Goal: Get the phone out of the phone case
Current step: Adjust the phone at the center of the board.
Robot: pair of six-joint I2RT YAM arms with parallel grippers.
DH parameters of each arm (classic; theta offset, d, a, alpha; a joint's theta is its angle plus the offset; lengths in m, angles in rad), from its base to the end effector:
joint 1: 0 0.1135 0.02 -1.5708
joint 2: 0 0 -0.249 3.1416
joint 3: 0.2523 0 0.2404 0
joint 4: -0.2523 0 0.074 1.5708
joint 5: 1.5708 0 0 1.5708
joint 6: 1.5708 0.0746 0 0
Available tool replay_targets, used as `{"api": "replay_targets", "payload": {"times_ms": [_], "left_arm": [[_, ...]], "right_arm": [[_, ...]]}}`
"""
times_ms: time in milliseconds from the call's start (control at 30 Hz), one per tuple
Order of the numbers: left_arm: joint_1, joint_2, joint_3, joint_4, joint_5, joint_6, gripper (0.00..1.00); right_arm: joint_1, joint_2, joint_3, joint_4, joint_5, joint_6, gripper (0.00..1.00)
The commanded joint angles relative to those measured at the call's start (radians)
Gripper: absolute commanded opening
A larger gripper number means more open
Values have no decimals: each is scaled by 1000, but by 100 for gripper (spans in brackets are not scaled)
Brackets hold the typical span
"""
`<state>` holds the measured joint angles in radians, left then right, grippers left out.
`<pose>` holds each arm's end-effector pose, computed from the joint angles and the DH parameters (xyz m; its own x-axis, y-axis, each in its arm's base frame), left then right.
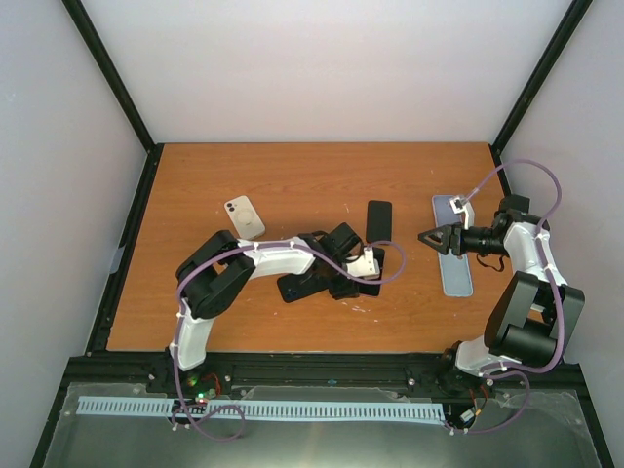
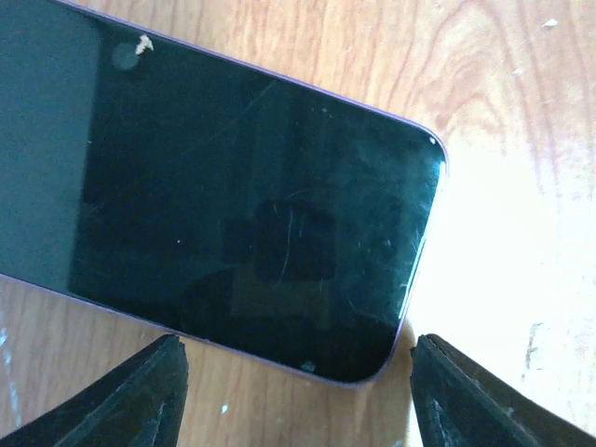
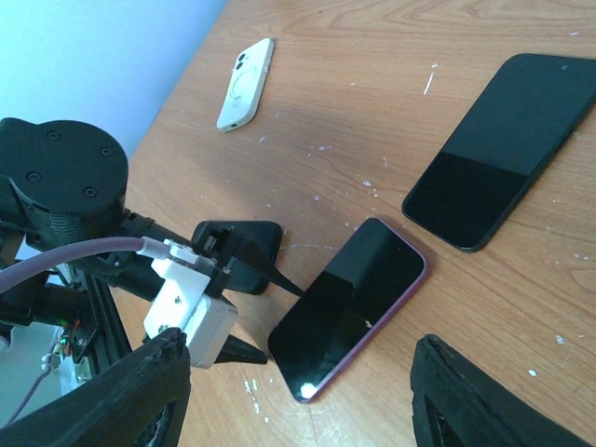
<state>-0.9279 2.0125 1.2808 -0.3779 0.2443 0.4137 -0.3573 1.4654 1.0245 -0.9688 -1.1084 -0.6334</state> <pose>0.2283 -0.3349 0.0966 -0.1534 0.8555 -0.4946 0.9860 0.1656 -0.0194 0.2549 -0.0239 0.2102 -0.7581 0.0012 -0.6522 -0.5300 0.5817 0.6171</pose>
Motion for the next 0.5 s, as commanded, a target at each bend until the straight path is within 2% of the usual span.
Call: {"api": "replay_targets", "payload": {"times_ms": [0, 233, 467], "left_arm": [[-12, 53, 39, -125, 119, 15, 66], [-18, 61, 77, -94, 157, -23, 65], [-19, 89, 81, -42, 57, -40, 69]], "right_arm": [[5, -2, 20, -16, -34, -26, 64], [5, 25, 30, -11, -44, -22, 63], [5, 35, 31, -15, -46, -22, 63]]}}
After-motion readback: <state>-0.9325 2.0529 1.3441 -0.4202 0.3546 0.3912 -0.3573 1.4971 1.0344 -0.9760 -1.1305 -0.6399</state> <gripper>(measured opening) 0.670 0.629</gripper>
